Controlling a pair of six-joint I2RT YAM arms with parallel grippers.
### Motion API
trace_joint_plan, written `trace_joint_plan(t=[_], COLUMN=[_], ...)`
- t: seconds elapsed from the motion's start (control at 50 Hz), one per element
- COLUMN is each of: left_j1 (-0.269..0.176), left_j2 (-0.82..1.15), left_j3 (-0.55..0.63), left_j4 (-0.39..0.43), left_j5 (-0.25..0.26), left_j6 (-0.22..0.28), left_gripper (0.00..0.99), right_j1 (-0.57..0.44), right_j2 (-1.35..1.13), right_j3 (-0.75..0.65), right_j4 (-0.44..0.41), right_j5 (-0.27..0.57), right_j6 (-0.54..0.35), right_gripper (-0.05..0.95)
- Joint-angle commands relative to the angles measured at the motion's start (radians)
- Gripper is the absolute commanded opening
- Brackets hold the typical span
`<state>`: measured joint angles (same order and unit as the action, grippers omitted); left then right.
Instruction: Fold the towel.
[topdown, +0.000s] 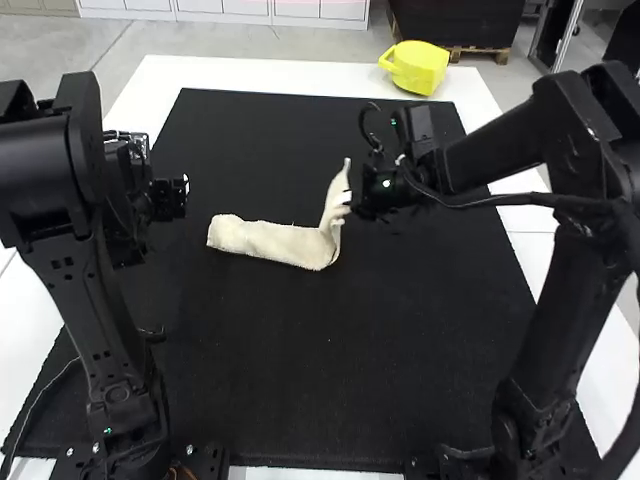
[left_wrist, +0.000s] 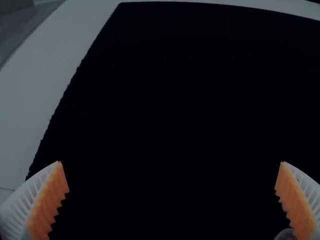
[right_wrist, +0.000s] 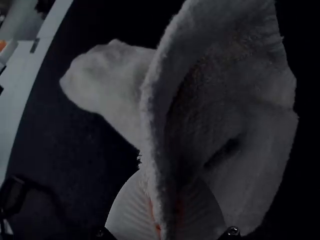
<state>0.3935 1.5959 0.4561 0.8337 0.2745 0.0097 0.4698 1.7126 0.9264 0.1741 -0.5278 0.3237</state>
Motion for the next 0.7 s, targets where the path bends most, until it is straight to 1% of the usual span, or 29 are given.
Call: trace_joint_plan(t=[0.0, 0.32, 0.5, 0.68], left_j1=[0.002, 0.004, 0.005, 0.007], left_j2=[-0.025, -0.025, -0.025, -0.025], left_j3=[0.016, -0.014, -0.040, -0.045], left_j4=[0.005, 0.024, 0.051, 0.050], left_j5=[-0.020, -0.023, -0.023, -0.023], left_j6=[-0.010, -0.008, -0.008, -0.008], left_gripper=[0.969, 0.969, 0.969, 0.969], right_j1=[0.058, 0.164, 0.205, 0.230], right_j2=[0.033, 0.150, 0.214, 0.282], right_j3=[0.052, 0.167, 0.236, 0.310], right_j4=[0.008, 0.008, 0.010, 0.008], right_j5=[-0.001, 0.017, 0.020, 0.025], right_j6=[0.017, 0.017, 0.017, 0.017], right_gripper=[-0.03, -0.02, -0.02, -0.02])
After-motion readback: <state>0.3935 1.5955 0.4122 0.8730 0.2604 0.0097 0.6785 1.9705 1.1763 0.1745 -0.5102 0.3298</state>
